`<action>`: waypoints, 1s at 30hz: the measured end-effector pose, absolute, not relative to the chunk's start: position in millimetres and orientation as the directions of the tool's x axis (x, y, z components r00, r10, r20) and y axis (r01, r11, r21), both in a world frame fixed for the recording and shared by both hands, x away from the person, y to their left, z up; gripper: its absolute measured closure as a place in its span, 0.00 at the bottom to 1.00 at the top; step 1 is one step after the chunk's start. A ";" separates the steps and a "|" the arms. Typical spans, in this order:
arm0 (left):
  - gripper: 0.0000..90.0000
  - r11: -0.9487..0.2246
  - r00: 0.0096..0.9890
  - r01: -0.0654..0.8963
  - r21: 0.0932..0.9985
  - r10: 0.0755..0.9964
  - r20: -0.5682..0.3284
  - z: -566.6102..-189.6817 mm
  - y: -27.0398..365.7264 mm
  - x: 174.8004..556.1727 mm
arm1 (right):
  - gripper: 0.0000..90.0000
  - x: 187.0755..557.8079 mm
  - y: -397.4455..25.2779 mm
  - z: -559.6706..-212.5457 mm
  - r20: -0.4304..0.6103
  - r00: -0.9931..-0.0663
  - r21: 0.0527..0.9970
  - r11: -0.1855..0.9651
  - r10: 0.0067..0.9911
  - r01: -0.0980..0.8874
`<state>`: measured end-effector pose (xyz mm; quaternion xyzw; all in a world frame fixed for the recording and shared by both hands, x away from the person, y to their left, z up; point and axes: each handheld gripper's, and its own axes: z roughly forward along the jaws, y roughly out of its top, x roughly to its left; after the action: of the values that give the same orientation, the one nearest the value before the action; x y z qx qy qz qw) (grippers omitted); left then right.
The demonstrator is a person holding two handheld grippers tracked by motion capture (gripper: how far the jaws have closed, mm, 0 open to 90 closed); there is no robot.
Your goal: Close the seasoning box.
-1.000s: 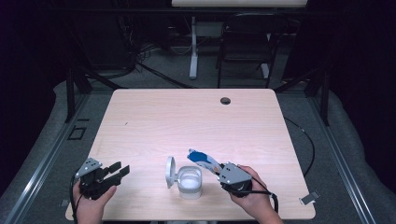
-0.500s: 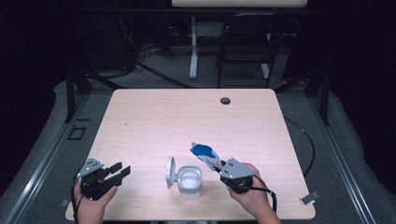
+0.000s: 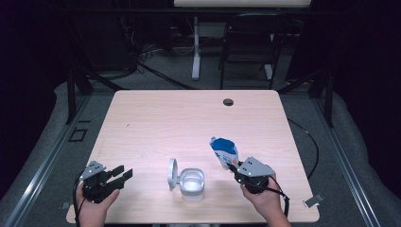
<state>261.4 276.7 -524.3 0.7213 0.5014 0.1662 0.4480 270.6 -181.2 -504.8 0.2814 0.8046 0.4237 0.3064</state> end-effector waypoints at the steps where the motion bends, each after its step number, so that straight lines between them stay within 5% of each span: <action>1: 0.63 -0.095 0.442 0.574 0.813 0.872 -0.210 -524.4 277.0 261.4 | 0.89 270.3 -183.1 -504.7 -0.252 -0.646 0.858 0.475 0.720 0.196; 30: 0.63 -0.088 0.435 0.578 0.811 0.874 -0.216 -525.5 279.2 261.1 | 0.89 273.8 -221.3 -508.7 -0.133 -0.528 0.909 0.316 0.839 0.273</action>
<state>261.1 279.2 -525.5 0.7188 0.5051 0.1650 0.4483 273.8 -221.3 -508.7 0.3714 0.7483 0.4517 0.3132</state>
